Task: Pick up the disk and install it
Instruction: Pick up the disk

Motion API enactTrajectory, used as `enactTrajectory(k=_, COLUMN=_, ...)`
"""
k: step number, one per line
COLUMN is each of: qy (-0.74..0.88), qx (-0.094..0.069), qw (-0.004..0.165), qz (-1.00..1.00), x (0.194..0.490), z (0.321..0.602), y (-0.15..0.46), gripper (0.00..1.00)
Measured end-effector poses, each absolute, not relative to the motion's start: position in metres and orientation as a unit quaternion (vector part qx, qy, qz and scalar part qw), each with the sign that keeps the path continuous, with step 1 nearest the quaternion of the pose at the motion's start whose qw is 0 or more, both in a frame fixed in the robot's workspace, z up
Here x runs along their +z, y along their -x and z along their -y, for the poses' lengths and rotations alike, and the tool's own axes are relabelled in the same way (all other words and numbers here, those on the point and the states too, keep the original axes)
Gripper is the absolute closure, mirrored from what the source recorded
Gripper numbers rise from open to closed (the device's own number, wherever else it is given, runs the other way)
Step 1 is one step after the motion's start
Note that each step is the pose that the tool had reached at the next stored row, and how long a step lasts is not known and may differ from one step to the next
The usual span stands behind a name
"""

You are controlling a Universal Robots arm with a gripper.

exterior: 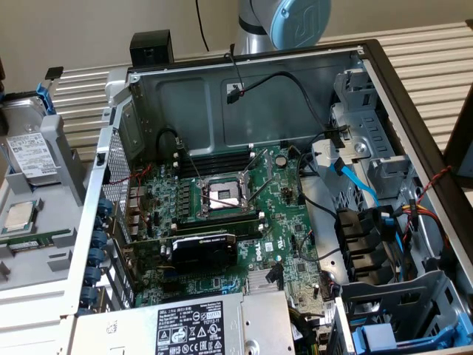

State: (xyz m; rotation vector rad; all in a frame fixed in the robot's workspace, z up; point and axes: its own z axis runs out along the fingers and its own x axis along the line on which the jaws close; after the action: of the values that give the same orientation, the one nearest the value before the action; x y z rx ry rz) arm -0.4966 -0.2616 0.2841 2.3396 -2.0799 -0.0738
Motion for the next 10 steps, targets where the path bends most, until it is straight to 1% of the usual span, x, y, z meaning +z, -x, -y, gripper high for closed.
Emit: enactTrajectory(k=10, qy=-0.749, qx=-0.024, qw=0.005, qz=0.662, x=0.2838, z=0.2620, y=0.4964, gripper=0.56)
